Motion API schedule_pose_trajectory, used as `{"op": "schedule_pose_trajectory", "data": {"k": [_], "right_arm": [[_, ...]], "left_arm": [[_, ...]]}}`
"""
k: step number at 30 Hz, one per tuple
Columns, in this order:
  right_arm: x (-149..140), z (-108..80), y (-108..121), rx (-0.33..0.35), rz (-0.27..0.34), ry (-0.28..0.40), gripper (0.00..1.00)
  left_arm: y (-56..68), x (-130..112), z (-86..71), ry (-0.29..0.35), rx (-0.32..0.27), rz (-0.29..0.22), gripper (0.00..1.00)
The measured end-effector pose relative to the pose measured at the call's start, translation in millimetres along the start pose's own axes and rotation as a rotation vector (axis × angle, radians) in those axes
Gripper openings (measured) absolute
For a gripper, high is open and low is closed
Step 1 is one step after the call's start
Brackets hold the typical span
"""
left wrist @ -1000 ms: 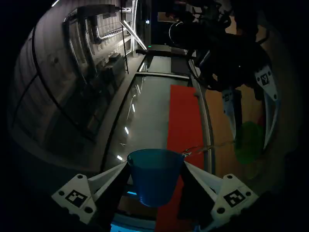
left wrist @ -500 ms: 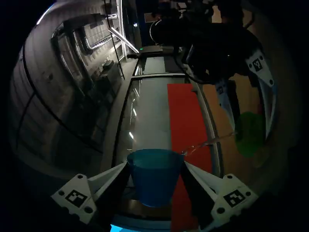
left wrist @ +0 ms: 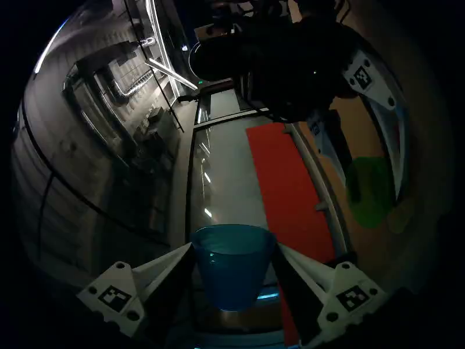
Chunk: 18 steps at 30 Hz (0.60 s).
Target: Pour water
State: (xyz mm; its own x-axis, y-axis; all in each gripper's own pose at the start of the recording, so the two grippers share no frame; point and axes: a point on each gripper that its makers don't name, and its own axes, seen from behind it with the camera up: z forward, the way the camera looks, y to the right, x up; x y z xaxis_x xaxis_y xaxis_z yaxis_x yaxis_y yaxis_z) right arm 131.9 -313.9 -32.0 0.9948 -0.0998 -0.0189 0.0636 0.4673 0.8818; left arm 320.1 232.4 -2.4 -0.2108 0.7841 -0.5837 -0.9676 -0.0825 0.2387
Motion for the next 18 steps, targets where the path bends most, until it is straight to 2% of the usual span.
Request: {"op": "schedule_pose_trajectory", "data": {"k": [5, 8, 11, 18], "right_arm": [[1, -1.2, 1, -0.002, -0.001, 0.003, 0.9], [3, -1.5, 2, -0.003, 0.0, 0.007, 0.9], [5, -2.2, 2, -0.004, 0.001, 0.014, 0.9], [5, -5.3, 3, -0.011, 0.003, 0.02, 0.9]], "left_arm": [[-3.0, 1, -0.2, 0.003, 0.004, -0.002, 0.86], [-5.4, -2, 0.7, 0.002, 0.006, -0.045, 0.86], [-5.0, -6, 1.6, 0.002, -0.001, -0.14, 0.86], [-6.9, -13, 2.9, 0.005, -0.015, -0.424, 0.86]]}}
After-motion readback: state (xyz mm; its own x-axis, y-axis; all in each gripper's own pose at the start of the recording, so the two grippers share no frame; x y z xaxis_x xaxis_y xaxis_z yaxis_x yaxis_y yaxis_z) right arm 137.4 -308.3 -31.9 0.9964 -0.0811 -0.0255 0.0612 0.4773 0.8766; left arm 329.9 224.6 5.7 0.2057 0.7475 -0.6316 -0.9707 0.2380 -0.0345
